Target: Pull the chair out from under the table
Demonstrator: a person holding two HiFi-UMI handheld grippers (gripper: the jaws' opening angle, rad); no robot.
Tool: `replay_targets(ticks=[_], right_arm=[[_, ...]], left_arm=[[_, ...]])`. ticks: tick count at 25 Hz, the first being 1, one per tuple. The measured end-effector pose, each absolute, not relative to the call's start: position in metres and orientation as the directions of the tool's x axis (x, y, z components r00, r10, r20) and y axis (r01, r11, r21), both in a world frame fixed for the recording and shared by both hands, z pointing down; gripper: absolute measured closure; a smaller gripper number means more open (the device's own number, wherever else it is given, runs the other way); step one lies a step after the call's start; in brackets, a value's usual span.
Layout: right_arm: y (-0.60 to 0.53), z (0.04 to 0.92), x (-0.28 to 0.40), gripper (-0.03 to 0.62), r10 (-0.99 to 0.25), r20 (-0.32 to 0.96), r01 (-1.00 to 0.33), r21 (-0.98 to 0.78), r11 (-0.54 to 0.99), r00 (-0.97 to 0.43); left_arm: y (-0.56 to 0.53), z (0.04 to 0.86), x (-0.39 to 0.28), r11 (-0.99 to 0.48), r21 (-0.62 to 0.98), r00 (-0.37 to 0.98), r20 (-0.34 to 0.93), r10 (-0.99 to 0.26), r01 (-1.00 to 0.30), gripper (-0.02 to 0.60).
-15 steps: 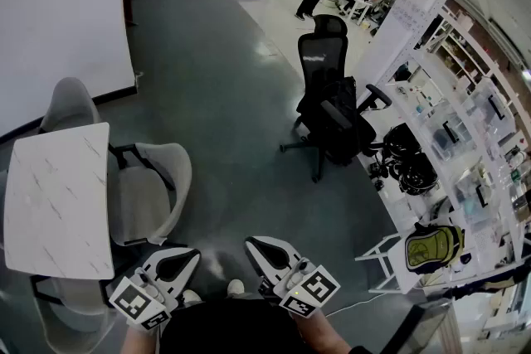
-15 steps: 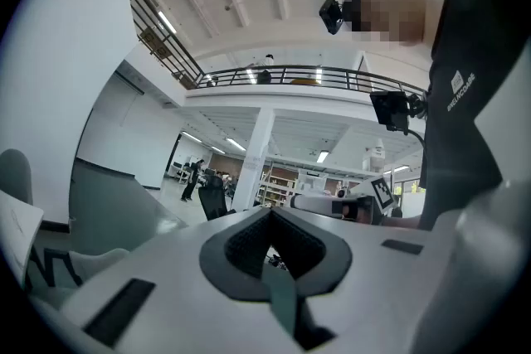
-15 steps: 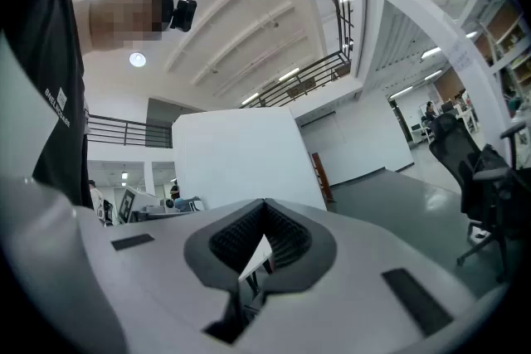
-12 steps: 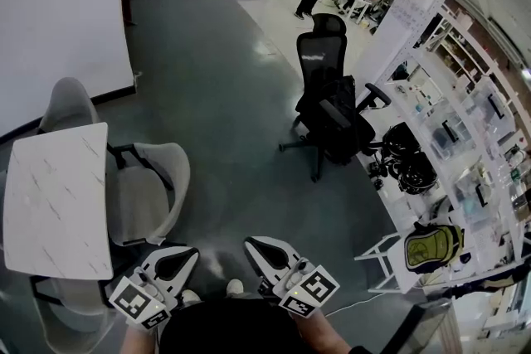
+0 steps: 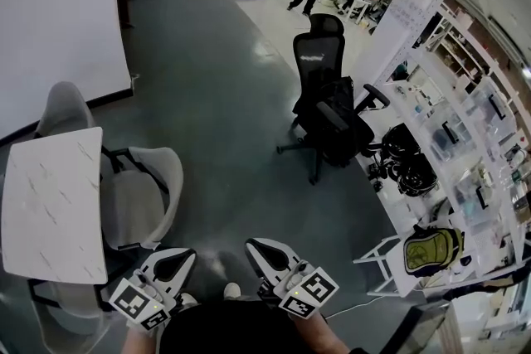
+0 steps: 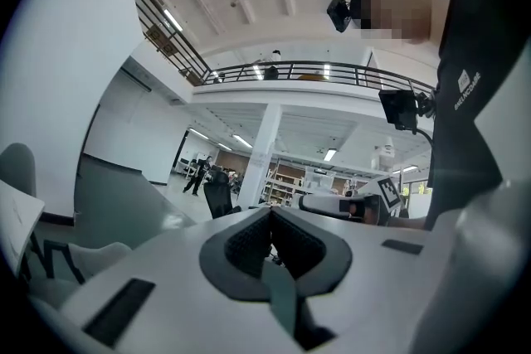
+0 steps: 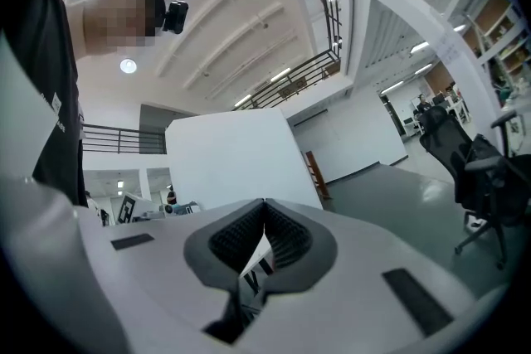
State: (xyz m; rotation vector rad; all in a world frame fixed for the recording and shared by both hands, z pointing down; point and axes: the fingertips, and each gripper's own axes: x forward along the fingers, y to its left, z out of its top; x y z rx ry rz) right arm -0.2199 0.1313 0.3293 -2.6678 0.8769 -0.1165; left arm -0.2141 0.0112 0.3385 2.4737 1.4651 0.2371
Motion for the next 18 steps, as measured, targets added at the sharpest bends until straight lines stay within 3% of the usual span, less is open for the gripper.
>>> replay_targets(ticks=[18], right_arm=[[0.244,0.375,-0.178,0.582,-0.564,0.069,-0.489,-0.420,-0.764,0.823]], left_arm=[[0.104,0.375,-0.179,-0.514,0.343,0.510,0.109,0.853,0.786,0.577]])
